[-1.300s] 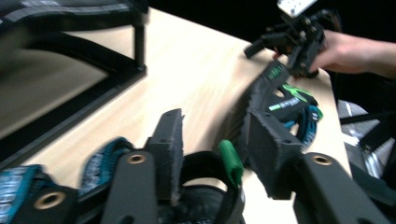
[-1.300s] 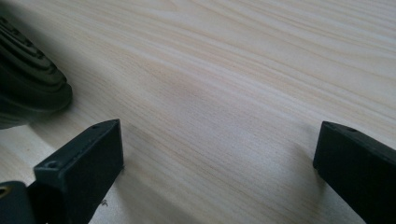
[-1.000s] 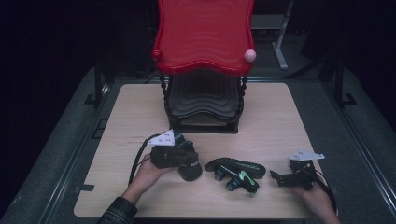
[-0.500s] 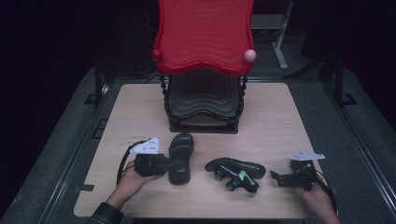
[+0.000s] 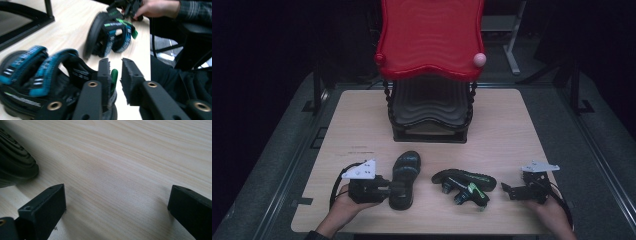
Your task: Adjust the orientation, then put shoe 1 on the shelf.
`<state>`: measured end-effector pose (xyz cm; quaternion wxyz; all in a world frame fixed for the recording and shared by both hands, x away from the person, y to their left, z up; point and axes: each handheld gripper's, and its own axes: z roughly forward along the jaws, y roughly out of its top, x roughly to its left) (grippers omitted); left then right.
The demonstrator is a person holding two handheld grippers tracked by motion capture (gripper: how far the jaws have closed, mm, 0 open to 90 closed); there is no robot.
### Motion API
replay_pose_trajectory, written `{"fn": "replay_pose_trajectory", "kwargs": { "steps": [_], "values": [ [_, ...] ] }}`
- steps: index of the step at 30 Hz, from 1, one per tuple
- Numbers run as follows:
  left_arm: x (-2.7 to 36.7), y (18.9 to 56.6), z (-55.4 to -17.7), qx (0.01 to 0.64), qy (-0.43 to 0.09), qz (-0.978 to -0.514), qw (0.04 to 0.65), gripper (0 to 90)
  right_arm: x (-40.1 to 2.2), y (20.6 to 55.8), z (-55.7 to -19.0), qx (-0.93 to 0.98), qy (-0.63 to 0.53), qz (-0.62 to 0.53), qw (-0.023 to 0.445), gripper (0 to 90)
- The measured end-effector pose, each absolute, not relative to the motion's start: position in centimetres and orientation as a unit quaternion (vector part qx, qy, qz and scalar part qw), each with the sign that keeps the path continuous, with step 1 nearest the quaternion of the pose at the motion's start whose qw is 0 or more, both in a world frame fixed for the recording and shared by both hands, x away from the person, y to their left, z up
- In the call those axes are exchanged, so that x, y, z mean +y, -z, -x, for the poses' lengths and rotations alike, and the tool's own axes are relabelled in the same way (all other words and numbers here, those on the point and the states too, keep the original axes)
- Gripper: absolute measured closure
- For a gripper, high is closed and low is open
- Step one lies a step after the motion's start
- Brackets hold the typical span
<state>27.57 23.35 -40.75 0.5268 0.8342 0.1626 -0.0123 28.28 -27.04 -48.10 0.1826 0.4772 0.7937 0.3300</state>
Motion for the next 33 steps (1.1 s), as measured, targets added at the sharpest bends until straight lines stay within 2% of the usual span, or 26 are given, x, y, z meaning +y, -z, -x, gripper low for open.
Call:
{"fn": "replay_pose_trajectory", "kwargs": {
  "steps": [5, 8, 11, 18, 27, 33],
  "values": [
    [24.0, 39.8, -28.9, 0.172, -0.008, -0.821, 0.545, 66.5, -27.0, 48.1, -28.3, 0.793, -0.33, -0.478, 0.183, 1.2],
    [23.9, 39.8, -30.3, 0.179, -0.018, -0.825, 0.536, 57.9, -27.0, 48.1, -28.3, 0.793, -0.33, -0.479, 0.183, 1.2],
    [23.5, 40.3, -31.5, 0.182, -0.021, -0.827, 0.531, 53.1, -27.0, 48.1, -28.3, 0.792, -0.329, -0.48, 0.183, 1.2],
    [22.3, 41.9, -33.3, 0.186, -0.015, -0.838, 0.512, 47.7, -27.2, 48.1, -28.2, 0.792, -0.329, -0.48, 0.184, 1.2],
    [21.6, 43.5, -33.8, 0.185, 0.006, -0.85, 0.493, 47.8, -27.4, 48.1, -28.0, 0.791, -0.33, -0.481, 0.184, 1.2],
    [21.6, 43.8, -33.9, 0.183, 0.012, -0.852, 0.491, 56.4, -27.4, 48.1, -28.0, 0.791, -0.33, -0.481, 0.184, 1.2]
  ]
}}
